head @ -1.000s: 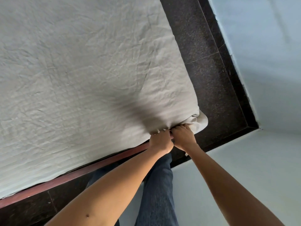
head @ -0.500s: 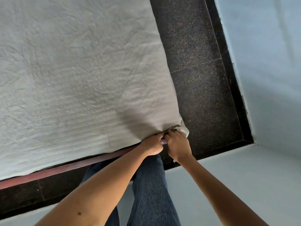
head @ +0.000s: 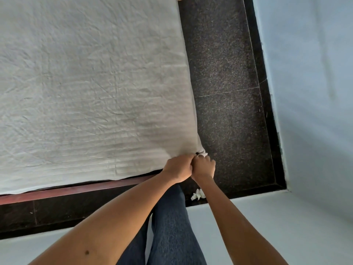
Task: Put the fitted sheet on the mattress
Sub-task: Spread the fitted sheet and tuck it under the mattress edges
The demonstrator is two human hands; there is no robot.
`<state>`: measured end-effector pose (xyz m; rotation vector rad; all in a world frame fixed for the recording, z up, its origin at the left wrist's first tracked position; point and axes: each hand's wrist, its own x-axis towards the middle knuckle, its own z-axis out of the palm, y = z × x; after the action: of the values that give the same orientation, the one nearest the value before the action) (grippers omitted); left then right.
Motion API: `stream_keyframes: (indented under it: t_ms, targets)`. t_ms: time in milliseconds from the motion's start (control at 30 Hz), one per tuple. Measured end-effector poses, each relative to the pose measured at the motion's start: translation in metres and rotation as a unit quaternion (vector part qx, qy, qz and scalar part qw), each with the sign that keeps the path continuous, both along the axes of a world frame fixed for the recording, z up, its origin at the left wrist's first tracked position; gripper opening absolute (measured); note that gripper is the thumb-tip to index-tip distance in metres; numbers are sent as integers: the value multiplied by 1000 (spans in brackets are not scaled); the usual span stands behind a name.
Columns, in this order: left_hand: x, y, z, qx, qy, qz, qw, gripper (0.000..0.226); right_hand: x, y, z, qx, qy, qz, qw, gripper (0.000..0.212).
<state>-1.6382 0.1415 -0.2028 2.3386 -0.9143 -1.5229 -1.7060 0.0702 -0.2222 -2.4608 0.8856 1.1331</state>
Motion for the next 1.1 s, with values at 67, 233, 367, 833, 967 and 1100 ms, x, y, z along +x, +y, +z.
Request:
stream_keyframes:
  t_ms: [67,233,367,833,967,1100]
  targets:
    - [2,3,5,-29,-4,25,999,40,-1,2,11,-41,-73,-67,994,29]
    - [13,17,21,-50,-44,20,998,39,6,17,31,-17,-199,-83,976,62]
    - [23,41,25,-1,-123,-61,990,48,18,24,35,60,-148,54,986,69]
    - [57,-10,1,-1,-384,302,872,10,121,-45,43,102,-219,404,883,34]
    - [76,-26,-17,33,-427,371,824,23,156,-69,18,115,-246,475,837,50]
    - [72,-33,-40,89,-387,423,814,42,159,-91,0,102,-233,549,796,63]
